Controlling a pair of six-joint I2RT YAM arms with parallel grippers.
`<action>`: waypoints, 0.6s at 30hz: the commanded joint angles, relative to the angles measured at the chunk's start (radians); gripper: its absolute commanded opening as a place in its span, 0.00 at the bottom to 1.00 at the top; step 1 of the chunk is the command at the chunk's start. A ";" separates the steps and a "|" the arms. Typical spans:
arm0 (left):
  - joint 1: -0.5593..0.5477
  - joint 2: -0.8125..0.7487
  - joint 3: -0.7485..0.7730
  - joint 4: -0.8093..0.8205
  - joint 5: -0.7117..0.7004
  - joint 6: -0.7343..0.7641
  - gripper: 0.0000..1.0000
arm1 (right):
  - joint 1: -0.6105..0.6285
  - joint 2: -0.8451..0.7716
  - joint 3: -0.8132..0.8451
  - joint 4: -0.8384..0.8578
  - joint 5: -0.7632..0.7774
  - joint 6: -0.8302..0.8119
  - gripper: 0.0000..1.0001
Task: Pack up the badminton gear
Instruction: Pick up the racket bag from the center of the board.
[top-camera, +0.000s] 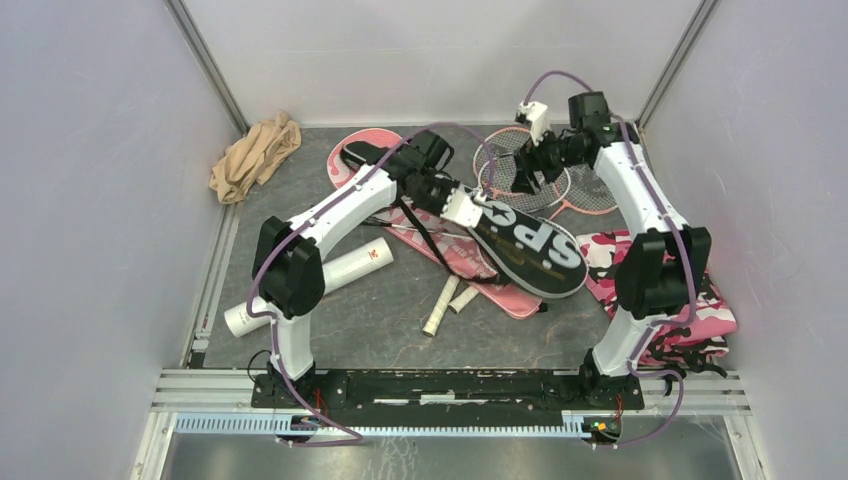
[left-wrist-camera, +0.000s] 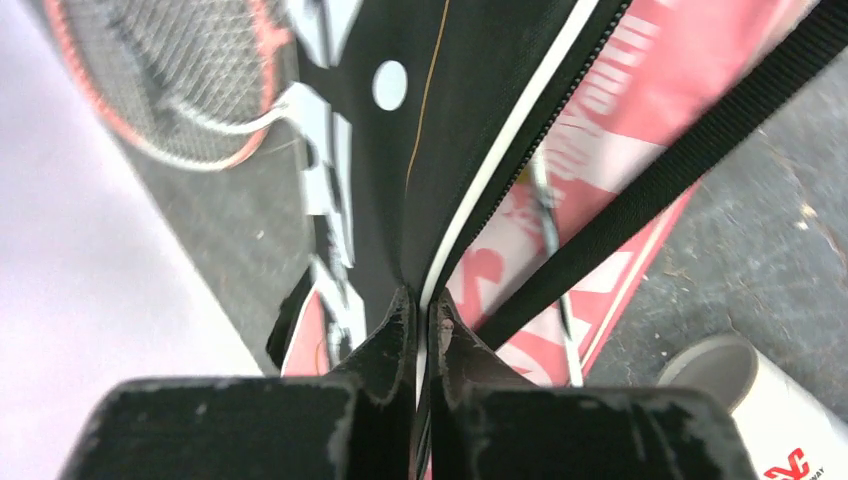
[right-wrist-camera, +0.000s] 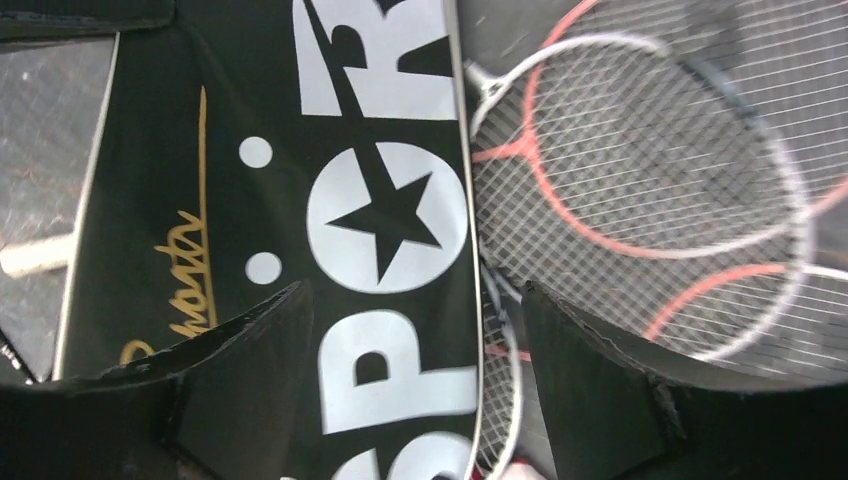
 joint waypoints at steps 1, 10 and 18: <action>0.002 0.032 0.200 -0.005 -0.059 -0.373 0.02 | -0.010 -0.143 0.111 0.090 0.062 0.119 0.84; 0.017 0.118 0.516 -0.009 -0.132 -0.798 0.02 | -0.012 -0.320 0.113 0.309 0.118 0.327 0.90; 0.021 0.170 0.732 0.050 -0.208 -1.057 0.02 | -0.012 -0.424 0.025 0.437 0.076 0.416 0.87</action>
